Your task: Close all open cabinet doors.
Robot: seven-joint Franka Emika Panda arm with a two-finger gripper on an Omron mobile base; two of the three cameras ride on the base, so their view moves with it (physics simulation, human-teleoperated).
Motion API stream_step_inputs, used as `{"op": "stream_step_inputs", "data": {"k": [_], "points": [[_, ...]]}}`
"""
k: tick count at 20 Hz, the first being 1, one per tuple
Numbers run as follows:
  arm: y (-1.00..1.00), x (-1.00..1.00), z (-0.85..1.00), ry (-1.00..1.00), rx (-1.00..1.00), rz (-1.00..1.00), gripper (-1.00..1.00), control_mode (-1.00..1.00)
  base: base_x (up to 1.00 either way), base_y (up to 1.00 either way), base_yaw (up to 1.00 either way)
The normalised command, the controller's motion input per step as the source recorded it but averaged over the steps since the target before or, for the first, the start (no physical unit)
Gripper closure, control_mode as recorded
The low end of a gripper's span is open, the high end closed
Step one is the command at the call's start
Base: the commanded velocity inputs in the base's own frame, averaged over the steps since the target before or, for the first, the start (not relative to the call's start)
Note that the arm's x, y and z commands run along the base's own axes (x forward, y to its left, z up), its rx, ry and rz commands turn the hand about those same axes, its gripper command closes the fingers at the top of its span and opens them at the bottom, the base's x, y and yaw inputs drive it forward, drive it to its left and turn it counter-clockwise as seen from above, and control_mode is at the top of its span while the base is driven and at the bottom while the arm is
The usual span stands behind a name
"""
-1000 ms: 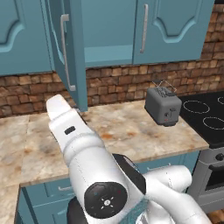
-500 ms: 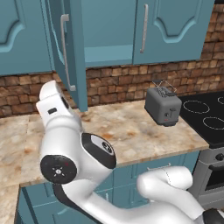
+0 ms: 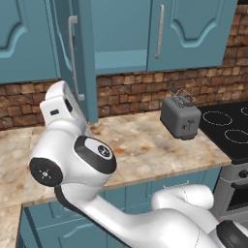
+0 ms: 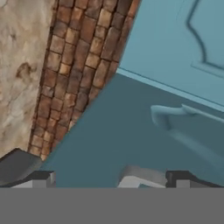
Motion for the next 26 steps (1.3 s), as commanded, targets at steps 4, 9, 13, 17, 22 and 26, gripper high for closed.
{"op": "stream_step_inputs", "data": {"k": [4, 9, 13, 17, 22, 26], "points": [[-0.43, 0.36, 0.10, 0.00, 0.04, -0.10, -1.00, -1.00, 0.00, 0.00, 0.00], [-0.50, 0.13, 0.11, -0.07, 0.03, -0.04, -1.00, -1.00, 0.00, 0.00, 0.00], [-0.68, 0.21, 0.06, -0.09, 0.06, 0.00, -1.00, -1.00, 0.00, 0.00, 0.00], [-0.80, 0.42, 0.00, -0.08, 0.09, 0.00, -1.00, -1.00, 0.00, 0.00, 0.00], [-0.79, 0.66, 0.02, -0.06, 0.12, 0.00, -1.00, -1.00, 0.00, 0.00, 0.00], [-0.65, 1.00, 0.14, -0.01, 0.14, 0.01, -1.00, -1.00, 0.00, 0.00, 0.00]]}}
